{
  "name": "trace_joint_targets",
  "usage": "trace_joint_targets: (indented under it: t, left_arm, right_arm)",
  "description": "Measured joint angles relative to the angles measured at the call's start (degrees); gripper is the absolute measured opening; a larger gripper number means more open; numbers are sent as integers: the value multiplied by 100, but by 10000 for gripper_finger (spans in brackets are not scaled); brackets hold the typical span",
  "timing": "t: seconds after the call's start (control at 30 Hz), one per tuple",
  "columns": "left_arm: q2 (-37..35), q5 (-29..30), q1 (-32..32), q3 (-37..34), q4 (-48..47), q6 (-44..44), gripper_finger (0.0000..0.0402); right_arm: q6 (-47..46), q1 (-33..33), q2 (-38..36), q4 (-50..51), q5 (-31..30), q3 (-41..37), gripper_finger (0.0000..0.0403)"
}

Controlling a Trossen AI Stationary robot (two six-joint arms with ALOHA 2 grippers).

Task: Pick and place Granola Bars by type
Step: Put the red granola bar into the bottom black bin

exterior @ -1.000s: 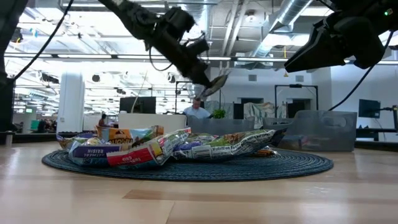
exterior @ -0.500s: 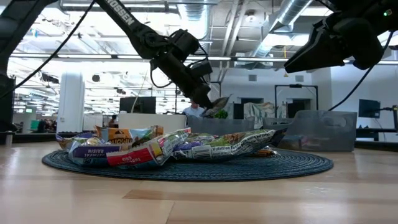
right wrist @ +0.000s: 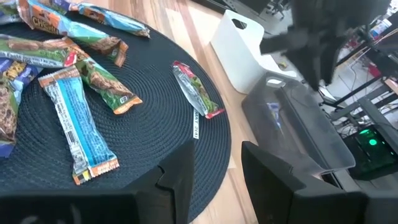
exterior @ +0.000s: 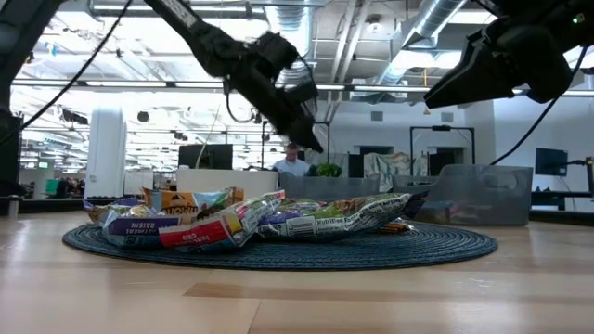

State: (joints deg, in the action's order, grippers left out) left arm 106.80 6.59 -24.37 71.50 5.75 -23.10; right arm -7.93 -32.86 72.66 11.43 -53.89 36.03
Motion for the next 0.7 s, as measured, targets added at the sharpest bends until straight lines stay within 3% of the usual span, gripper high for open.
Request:
trace_joint_targets:
  t: [0.43,0.57,0.7]
  left_arm:
    - [-1982,-12,1158,-188,-2671,69,146]
    - [-2588,-24,1527,-798,-3072,353,146]
    - [-3150,-24,1825,-1708,-2731,692,146]
  right_arm:
    - [279,496,472,-358,120,-4,127]
    - [951,783,648,-1142,733,-4,127]
    - [1899,1128,1029,-2352,1711,-2,127]
